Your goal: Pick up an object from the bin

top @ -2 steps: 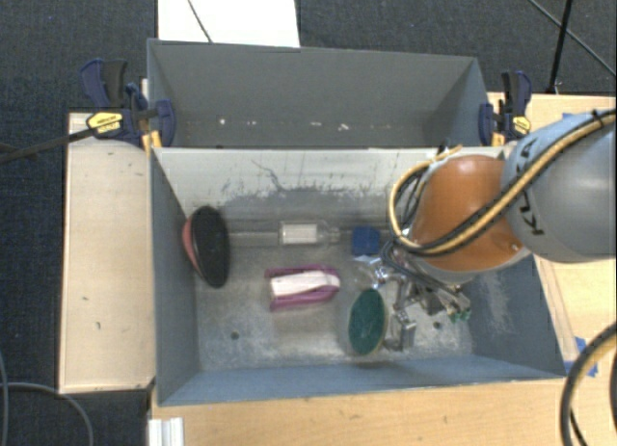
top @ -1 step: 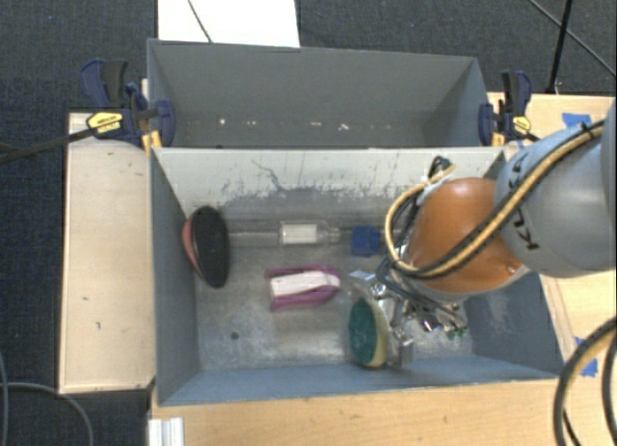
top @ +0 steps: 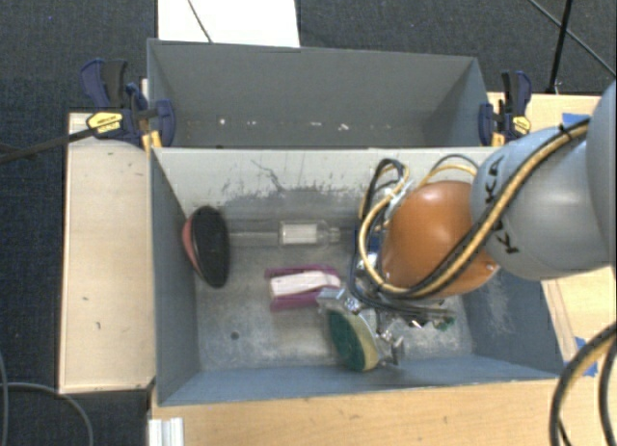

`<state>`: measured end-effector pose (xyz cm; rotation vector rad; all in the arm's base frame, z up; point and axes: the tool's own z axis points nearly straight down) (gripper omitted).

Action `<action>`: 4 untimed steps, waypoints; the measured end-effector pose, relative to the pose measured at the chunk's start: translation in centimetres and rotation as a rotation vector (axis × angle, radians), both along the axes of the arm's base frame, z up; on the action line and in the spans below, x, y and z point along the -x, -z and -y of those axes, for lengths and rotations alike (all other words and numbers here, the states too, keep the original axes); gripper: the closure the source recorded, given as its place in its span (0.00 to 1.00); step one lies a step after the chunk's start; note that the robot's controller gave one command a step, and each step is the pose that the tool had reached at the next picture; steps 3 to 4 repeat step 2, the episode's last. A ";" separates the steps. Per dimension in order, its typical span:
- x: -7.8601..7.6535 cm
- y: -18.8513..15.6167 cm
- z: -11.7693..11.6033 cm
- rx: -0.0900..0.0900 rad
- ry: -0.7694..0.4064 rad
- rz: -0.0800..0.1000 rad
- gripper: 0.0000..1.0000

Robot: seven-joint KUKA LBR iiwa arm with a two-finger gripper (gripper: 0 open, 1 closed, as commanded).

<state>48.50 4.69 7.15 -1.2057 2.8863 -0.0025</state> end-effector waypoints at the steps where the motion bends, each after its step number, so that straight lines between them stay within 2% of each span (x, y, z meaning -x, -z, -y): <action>1: 0.0 0.0 0.1 0.000 0.001 0.000 1.00; 2: -1.1 -16.4 2.1 0.004 -0.099 -0.002 1.00; 4: -1.1 -16.4 2.1 0.004 -0.099 -0.002 1.00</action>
Offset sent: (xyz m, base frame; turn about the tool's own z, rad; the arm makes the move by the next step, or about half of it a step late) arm 0.0000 0.0000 0.0000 0.0000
